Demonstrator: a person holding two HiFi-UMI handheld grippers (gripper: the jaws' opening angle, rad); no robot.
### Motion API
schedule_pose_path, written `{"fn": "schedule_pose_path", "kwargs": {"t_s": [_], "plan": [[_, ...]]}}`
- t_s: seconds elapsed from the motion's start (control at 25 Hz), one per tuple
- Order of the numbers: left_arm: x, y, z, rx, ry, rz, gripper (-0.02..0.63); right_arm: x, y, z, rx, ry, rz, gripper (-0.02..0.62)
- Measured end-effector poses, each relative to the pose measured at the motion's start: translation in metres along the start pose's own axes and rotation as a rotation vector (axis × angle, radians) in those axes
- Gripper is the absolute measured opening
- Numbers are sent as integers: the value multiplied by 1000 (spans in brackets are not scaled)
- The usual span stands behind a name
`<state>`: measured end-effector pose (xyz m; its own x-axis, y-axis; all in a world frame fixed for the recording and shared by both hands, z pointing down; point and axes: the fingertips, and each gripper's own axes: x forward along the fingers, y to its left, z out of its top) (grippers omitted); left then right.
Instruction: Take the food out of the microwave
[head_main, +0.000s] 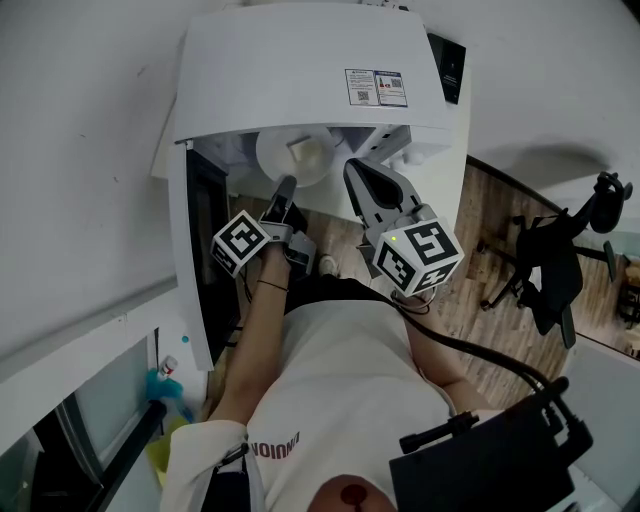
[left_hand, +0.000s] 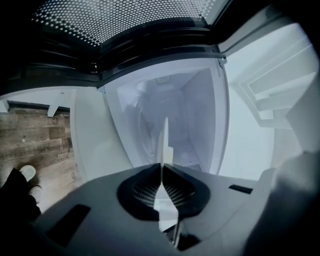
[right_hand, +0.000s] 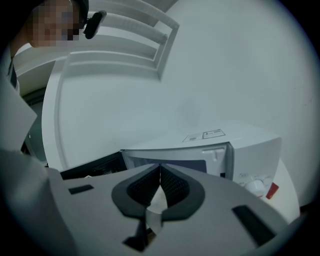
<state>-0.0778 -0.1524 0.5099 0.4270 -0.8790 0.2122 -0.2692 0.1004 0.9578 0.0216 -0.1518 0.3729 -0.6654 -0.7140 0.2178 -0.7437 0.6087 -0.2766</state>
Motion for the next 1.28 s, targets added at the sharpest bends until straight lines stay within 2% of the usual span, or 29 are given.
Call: {"fn": "schedule_pose_path", "kwargs": {"t_s": [1.28], "plan": [[-12, -12, -35, -31, 115, -56, 25, -1, -8, 4, 0, -13, -26, 21]]}}
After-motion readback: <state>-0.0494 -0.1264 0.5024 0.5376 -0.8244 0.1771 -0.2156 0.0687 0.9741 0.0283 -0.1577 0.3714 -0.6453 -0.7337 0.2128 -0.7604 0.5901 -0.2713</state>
